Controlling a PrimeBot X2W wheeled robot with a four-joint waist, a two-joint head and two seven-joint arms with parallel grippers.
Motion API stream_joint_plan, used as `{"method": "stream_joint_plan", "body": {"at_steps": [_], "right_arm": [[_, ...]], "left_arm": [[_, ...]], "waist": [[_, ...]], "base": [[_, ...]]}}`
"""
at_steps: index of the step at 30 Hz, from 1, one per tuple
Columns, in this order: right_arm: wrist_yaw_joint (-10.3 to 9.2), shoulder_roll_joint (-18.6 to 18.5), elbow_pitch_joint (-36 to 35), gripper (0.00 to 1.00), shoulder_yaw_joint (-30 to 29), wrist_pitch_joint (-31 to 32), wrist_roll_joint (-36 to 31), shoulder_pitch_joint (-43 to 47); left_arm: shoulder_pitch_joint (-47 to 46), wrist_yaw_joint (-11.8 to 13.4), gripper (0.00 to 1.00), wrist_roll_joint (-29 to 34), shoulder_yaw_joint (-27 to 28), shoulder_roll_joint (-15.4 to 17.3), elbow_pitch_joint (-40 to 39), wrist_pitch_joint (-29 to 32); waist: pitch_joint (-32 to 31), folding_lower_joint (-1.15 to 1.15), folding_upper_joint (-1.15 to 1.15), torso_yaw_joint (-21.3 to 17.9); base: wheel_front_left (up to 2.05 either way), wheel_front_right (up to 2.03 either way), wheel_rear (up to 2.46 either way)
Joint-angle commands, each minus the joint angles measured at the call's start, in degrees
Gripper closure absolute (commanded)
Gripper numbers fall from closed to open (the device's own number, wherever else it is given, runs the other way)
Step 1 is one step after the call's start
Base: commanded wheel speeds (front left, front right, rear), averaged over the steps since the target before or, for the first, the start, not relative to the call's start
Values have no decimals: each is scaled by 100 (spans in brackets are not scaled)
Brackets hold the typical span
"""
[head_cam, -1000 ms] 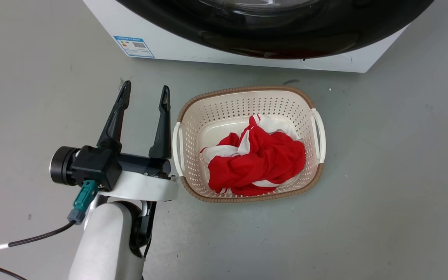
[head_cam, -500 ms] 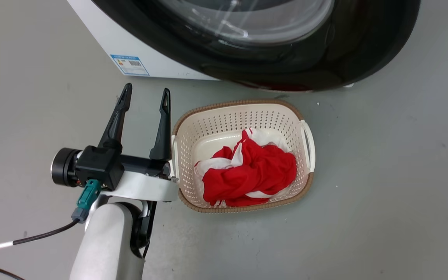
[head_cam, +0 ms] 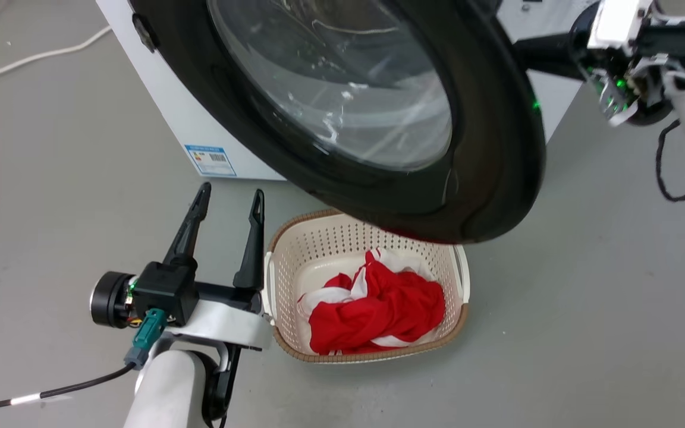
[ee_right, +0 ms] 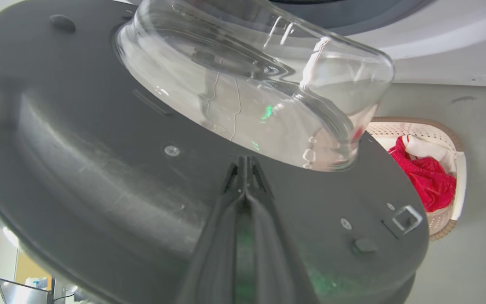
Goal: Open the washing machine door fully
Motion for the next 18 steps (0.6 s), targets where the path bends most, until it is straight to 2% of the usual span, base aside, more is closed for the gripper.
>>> {"method": "stream_joint_plan", "body": {"at_steps": [1, 18], "right_arm": [[0, 71, -93, 100, 25, 66, 50, 199], [0, 507, -1204, 100, 57, 1088, 470, 1533]], "left_arm": [[93, -24, 0, 16, -12, -6, 22, -14], [602, -81, 0, 35, -90, -5, 184, -14]], "waist": [[-185, 0, 0, 30], [-891, 0, 0, 180]], "base": [[0, 0, 0], [0, 0, 0]]}}
